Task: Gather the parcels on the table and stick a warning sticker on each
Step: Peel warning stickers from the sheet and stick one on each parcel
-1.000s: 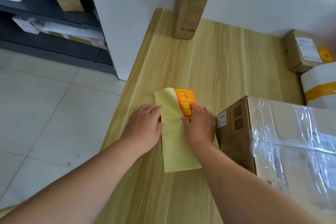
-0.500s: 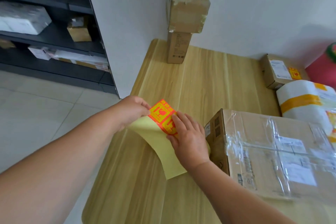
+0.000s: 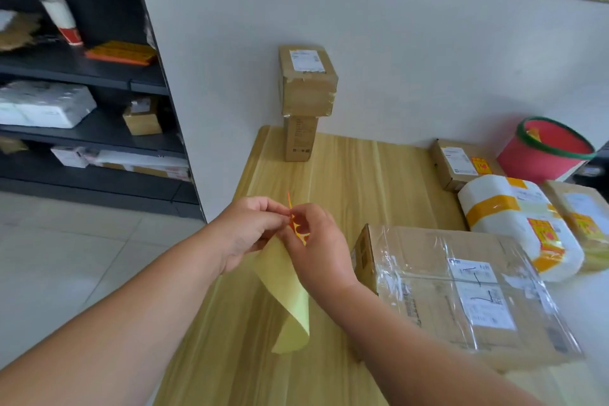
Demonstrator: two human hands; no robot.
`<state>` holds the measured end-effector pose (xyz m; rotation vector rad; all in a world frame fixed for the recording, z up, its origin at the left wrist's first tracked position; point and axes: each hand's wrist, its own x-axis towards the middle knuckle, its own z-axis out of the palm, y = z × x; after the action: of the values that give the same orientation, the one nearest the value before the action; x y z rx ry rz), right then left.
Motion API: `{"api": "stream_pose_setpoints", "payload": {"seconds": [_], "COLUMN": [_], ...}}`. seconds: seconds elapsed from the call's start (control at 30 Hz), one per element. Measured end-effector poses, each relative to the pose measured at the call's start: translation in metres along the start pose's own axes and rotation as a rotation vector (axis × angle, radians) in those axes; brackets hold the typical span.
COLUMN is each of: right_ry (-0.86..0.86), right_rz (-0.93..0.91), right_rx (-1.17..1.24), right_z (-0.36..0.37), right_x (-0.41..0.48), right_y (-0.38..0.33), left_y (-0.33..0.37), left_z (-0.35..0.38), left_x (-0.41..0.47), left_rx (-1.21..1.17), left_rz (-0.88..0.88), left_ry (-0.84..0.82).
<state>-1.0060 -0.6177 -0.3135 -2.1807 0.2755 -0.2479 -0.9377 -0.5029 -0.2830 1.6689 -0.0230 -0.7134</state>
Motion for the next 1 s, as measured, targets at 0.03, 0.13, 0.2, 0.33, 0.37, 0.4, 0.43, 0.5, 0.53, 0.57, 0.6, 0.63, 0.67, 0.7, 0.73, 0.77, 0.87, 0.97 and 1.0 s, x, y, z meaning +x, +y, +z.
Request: {"api": "stream_pose_setpoints", "payload": {"seconds": [0.03, 0.13, 0.2, 0.33, 0.37, 0.4, 0.43, 0.5, 0.53, 0.57, 0.6, 0.63, 0.67, 0.7, 0.73, 0.77, 0.87, 0.97, 1.0], "right_ry": [0.015, 0.05, 0.069, 0.089, 0.095, 0.102, 0.111, 0.132, 0.142, 0.149, 0.156, 0.166, 0.176, 0.182, 0.183, 0.179, 0.16, 0.148, 0.149], "right_rz": [0.005, 0.029, 0.056, 0.061, 0.065, 0.075, 0.089, 0.131, 0.155, 0.178, 0.199, 0.221, 0.243, 0.267, 0.291, 0.31, 0.338, 0.358, 0.359], "right_rx": [0.006, 0.05, 0.102, 0.148, 0.155, 0.169, 0.191, 0.255, 0.293, 0.331, 0.366, 0.397, 0.42, 0.438, 0.448, 0.45, 0.447, 0.462, 0.459], "right_z": [-0.004, -0.013, -0.019, -0.028, -0.03, -0.032, -0.033, -0.037, -0.038, -0.039, -0.04, -0.04, -0.04, -0.041, -0.041, -0.042, -0.046, -0.048, -0.048], "right_x": [0.0, -0.003, -0.004, -0.007, -0.007, -0.007, -0.007, -0.008, -0.008, -0.008, -0.008, -0.009, -0.009, -0.009, -0.009, -0.01, -0.011, -0.013, -0.014], "right_y": [-0.001, -0.006, -0.01, -0.014, -0.015, -0.015, -0.016, -0.016, -0.016, -0.016, -0.015, -0.014, -0.012, -0.011, -0.009, -0.008, -0.005, -0.004, -0.003], "left_y": [0.002, 0.007, 0.009, 0.015, 0.016, 0.017, 0.018, 0.019, 0.019, 0.019, 0.019, 0.02, 0.02, 0.02, 0.02, 0.019, 0.018, 0.015, 0.015], "left_z": [0.001, 0.003, 0.006, 0.015, 0.018, 0.02, 0.022, 0.026, 0.027, 0.029, 0.03, 0.031, 0.032, 0.033, 0.034, 0.035, 0.037, 0.038, 0.039], "left_x": [-0.004, -0.012, -0.016, -0.019, -0.019, -0.019, -0.019, -0.02, -0.02, -0.021, -0.021, -0.022, -0.022, -0.023, -0.024, -0.025, -0.025, -0.025, -0.025], "left_rx": [-0.022, -0.012, 0.066, 0.12, 0.113, 0.114, 0.117, 0.124, 0.132, 0.142, 0.15, 0.157, 0.167, 0.182, 0.196, 0.205, 0.205, 0.196, 0.19], "left_rz": [-0.004, 0.03, 0.081, 0.187, 0.207, 0.221, 0.228, 0.22, 0.212, 0.203, 0.194, 0.187, 0.184, 0.182, 0.181, 0.179, 0.163, 0.15, 0.149], "left_ry": [-0.033, -0.11, -0.12, -0.038, -0.025, -0.015, -0.007, 0.015, 0.025, 0.031, 0.032, 0.028, 0.024, 0.021, 0.017, 0.009, -0.017, -0.029, -0.032]}}
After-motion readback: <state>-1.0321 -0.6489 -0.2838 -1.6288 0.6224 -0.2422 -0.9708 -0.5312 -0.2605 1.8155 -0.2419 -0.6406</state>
